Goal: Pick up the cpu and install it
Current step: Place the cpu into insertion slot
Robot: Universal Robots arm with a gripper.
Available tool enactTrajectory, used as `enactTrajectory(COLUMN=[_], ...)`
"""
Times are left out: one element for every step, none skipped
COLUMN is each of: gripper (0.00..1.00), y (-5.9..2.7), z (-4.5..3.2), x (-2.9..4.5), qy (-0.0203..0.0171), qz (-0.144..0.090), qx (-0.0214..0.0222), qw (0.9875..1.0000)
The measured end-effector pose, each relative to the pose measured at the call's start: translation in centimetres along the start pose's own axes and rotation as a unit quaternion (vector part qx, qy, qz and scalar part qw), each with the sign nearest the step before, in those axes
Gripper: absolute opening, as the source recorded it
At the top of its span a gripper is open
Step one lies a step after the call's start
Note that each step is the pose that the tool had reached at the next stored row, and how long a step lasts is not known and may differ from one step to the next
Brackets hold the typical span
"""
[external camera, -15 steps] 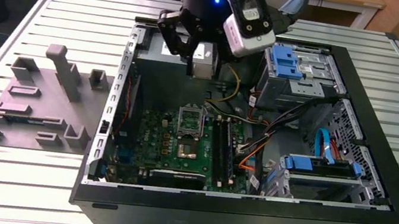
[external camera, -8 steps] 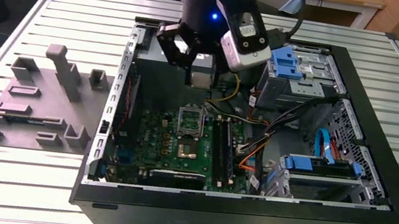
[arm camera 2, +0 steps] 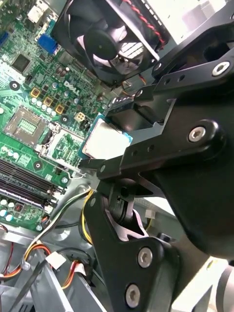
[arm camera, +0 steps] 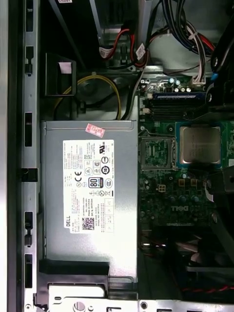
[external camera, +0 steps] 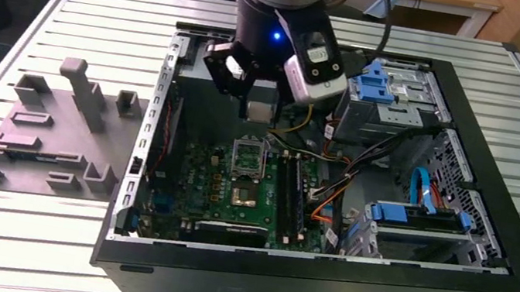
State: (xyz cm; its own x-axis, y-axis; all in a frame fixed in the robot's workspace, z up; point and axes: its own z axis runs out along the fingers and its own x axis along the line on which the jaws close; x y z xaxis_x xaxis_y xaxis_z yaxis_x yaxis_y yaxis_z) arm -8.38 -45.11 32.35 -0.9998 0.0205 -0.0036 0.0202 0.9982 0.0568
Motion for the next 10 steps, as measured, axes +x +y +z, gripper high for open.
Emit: enactTrajectory(gripper=[0.47, 0.47, 0.47, 0.47, 0.47, 0.47, 0.47, 0.47, 0.47, 0.47], y=[-0.01, -0.01, -0.02, -0.02, -0.03, -0.03, -0.04, -0.04, -0.04, -0.04], z=[0.15, 0.27, 0.37, 0.48, 0.57, 0.63, 0.67, 0.71, 0.75, 0.79], x=[0.00, 0.00, 0.00, 0.00, 0.00, 0.00, 0.00, 0.00, 0.00, 0.00], qy=[0.0000, 0.0001, 0.0000, 0.0000, 0.0001, 0.0001, 0.0001, 0.0001, 0.0001, 0.0001], qz=[0.000, 0.000, 0.000, 0.000, 0.000, 0.000, 0.000, 0.000, 0.000, 0.000], qx=[0.0000, 0.0000, -0.0001, -0.0001, -0.0001, 0.0000, 0.0000, 0.0000, 0.0000, 0.0000], qw=[1.0000, 1.0000, 1.0000, 1.0000, 1.0000, 1.0000, 1.0000, 1.0000, 1.0000, 1.0000])
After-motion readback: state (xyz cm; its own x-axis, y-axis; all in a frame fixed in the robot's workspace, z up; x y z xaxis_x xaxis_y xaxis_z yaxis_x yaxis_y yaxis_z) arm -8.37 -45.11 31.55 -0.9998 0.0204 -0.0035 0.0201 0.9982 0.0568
